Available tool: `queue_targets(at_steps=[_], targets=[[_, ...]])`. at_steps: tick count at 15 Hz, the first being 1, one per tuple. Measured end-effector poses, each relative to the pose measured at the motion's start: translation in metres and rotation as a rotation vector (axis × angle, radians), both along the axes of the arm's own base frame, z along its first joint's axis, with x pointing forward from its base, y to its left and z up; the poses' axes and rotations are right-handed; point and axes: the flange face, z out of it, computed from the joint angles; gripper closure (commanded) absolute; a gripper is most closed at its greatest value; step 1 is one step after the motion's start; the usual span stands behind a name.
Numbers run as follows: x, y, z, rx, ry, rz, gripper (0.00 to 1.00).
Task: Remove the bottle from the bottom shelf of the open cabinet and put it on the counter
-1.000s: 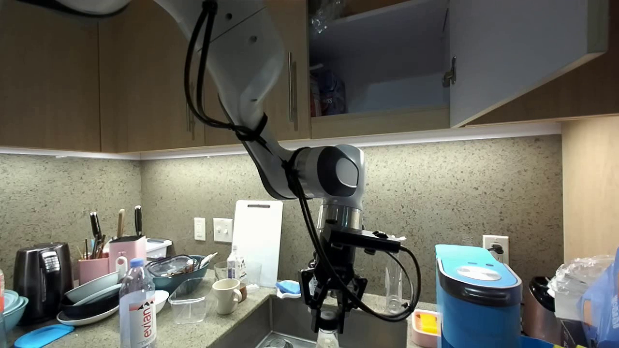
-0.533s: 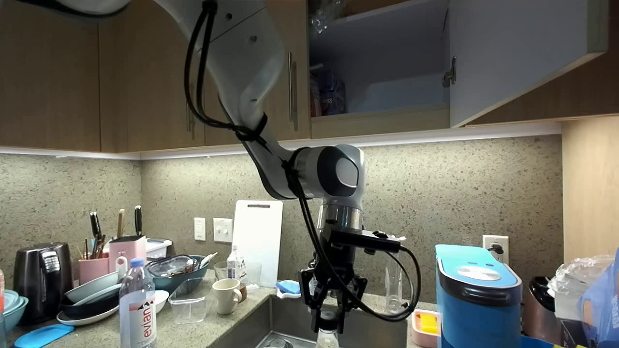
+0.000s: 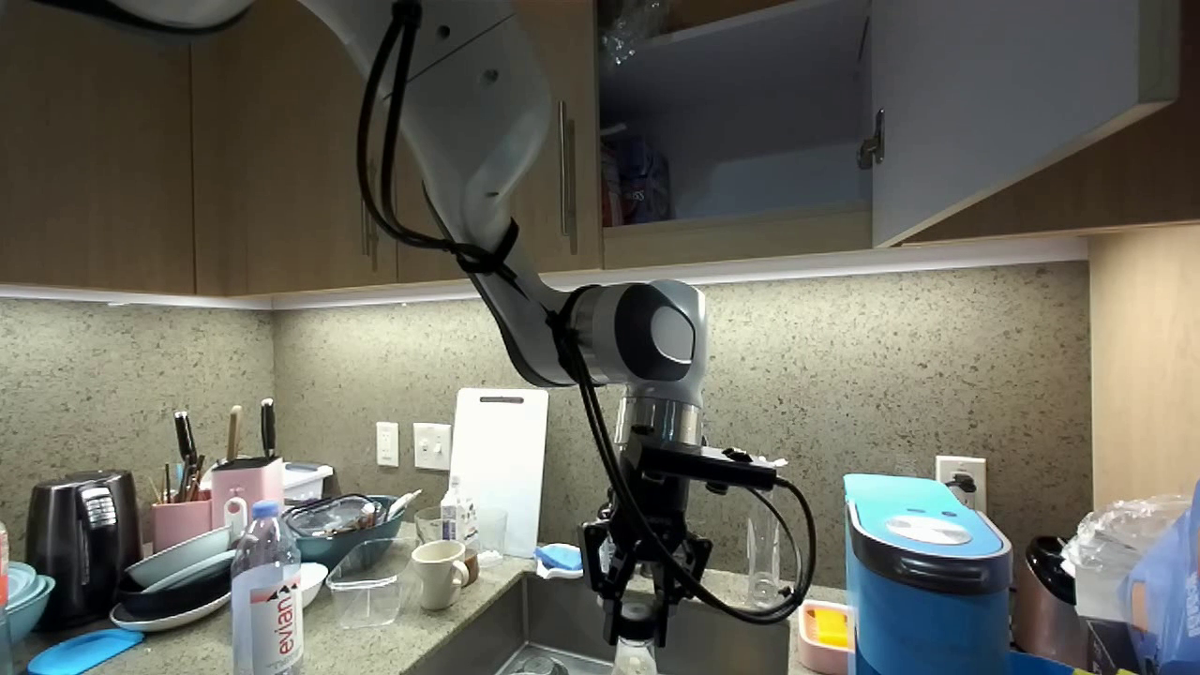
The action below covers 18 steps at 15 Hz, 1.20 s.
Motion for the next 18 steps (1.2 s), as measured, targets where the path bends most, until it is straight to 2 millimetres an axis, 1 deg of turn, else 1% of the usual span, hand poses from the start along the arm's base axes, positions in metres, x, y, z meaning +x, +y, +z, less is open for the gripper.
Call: queue_targets(at_steps=[1, 2, 4, 5, 6, 7, 9, 11, 12, 13, 18], targets=[[0.0, 0.0, 0.0, 0.0, 0.0, 0.0, 0.53], [0.0, 0.0, 0.0, 0.0, 0.0, 0.0, 0.78], [0.0, 0.0, 0.0, 0.0, 0.0, 0.0, 0.78], [-0.0001, -0.0001, 0.0, 0.0, 0.0, 0.0, 0.74], [-0.0001, -0.0003, 0.0, 0.0, 0.0, -0.001, 0.29], [-0.0001, -0.0004, 0.0, 0.0, 0.0, -0.001, 0.29], [-0.0002, -0.0003, -0.0001, 0.0, 0.001, -0.001, 0.19], [0.0001, 0.0009, -0.0003, 0.001, 0.001, 0.002, 0.06], [0.0003, 0.0017, -0.0005, 0.001, 0.001, 0.003, 0.02], [0.0005, 0.0025, -0.0006, 0.001, 0.001, 0.005, 0.0], [0.0011, 0.0045, -0.0007, 0.002, 0.002, 0.009, 0.0]])
